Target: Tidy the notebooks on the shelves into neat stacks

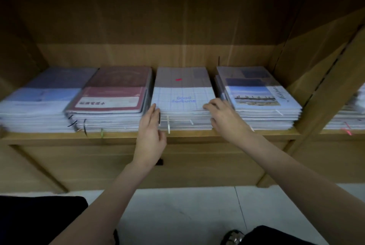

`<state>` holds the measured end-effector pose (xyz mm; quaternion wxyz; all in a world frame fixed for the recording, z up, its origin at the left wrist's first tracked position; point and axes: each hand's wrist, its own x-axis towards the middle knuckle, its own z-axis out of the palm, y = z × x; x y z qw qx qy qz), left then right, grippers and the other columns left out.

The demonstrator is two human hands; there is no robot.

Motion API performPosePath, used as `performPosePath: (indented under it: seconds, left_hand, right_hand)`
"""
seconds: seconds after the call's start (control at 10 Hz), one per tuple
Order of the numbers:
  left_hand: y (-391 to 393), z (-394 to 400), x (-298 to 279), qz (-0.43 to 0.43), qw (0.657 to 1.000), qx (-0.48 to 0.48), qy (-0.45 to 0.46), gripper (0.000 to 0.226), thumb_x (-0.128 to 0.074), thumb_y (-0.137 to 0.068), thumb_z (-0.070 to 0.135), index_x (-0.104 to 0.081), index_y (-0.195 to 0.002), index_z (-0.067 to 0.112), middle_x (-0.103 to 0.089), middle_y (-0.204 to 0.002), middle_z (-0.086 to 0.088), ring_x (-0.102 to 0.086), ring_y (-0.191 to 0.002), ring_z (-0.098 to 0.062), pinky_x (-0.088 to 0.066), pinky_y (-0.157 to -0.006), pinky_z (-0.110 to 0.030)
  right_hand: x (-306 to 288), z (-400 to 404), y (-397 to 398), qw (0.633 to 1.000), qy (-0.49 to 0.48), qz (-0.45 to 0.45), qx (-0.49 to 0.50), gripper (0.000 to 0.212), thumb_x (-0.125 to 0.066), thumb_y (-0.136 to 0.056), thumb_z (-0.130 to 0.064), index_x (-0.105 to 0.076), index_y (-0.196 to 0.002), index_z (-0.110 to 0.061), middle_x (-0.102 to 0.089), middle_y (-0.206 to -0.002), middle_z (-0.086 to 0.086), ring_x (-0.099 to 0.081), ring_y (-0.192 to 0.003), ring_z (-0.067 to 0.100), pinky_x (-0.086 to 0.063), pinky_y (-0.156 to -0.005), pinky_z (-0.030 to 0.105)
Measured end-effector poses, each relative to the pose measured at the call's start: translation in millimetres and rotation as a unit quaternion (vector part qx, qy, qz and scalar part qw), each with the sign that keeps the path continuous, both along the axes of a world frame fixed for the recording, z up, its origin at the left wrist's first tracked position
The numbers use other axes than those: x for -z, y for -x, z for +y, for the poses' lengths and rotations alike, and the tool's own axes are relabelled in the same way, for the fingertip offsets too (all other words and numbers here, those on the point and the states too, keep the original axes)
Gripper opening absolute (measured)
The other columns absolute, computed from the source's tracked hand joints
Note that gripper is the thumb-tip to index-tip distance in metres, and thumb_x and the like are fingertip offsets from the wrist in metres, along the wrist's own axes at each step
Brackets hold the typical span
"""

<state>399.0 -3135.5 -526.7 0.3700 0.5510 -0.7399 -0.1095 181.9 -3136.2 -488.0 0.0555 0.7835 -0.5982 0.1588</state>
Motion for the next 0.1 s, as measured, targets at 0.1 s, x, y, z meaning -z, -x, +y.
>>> performPosePath:
  seconds: [0.1]
  left_hand:
    - [-11.2, 1.0, -18.7, -0.013, 1.000, 0.024, -0.014, 0.056, -0.049, -0.089, -0.002, -0.033, -0.142, 0.007, -0.027, -0.151, -0.004, -0.023, -0.139, -0.015, -0.015, -0.108, -0.013]
  right_hand:
    - [-17.2, 7.4, -9.5, 0.999, -0.001, -0.032, 0.022, 0.047, -0.048, -0.091, 0.000, -0.044, -0.137, -0.011, -0.041, -0.137, 0.009, -0.039, -0.125, 0.026, -0.034, -0.103, 0.033]
